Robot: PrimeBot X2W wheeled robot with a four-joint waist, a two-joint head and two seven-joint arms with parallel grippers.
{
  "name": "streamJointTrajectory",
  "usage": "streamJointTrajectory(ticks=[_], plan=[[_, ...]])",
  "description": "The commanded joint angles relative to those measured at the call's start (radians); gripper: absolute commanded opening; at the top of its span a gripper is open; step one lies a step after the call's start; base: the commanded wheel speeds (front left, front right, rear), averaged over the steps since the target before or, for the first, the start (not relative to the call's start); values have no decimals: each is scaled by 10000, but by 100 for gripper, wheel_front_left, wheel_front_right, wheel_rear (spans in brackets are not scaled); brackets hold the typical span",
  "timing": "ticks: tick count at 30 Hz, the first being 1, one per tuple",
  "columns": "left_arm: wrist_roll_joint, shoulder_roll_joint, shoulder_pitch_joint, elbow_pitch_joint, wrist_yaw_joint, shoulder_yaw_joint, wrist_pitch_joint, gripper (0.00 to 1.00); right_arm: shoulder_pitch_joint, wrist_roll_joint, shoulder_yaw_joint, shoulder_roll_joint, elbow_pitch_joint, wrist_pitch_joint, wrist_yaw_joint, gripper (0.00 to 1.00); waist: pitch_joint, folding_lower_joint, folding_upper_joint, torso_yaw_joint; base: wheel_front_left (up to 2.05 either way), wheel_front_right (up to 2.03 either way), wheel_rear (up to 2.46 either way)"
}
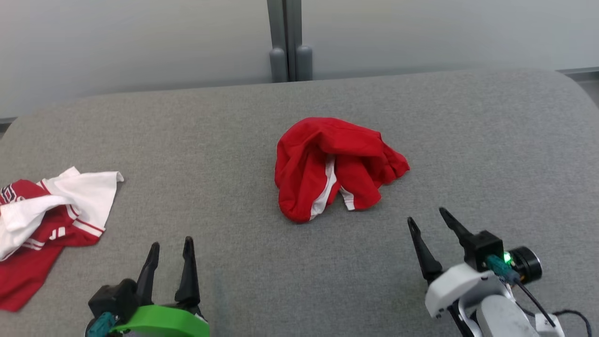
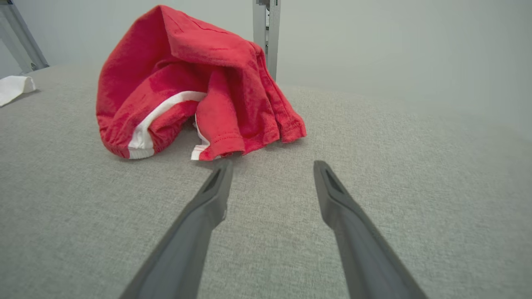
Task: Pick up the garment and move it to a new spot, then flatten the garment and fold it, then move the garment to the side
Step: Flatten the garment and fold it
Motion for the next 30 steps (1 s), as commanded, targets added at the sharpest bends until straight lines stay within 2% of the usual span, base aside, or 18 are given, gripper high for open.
streamJointTrajectory(ticks=[1,6,13,14,17,21,26,30], plan=[[-74,80,-235,-29,-22,-85,5,100,-402,-72,106,-29,147,-3,-14,100,731,1,0,588,0,0,0],[-491,208,-854,-151,-22,-596,5,100,-1945,-322,395,-33,1129,-3,-14,100,1561,1,0,1276,0,0,0],[-807,377,-1231,-151,-22,-1130,5,100,-3152,-252,358,-38,2957,-3,-14,100,2029,1,0,2020,0,0,0],[-827,374,-1242,-111,-22,-1142,5,100,-3226,-194,384,-41,3243,-3,-14,0,2035,1,0,2107,0,0,0],[-901,356,-1204,-5,-22,-1209,5,100,-3366,3,319,-44,3300,-3,-14,0,1930,1,0,2286,0,0,0],[-846,292,-962,9,-22,-1083,5,100,-3344,-169,443,-32,2105,-4,-14,0,1601,1,0,2281,0,0,0],[-741,178,-668,56,-22,-941,5,100,-4236,-481,1359,-32,685,-3,-14,0,997,1,0,2138,0,0,0],[-711,85,-477,65,-22,-962,5,100,-5587,254,2343,-32,174,-3,-14,0,477,1,0,2186,0,0,0]])
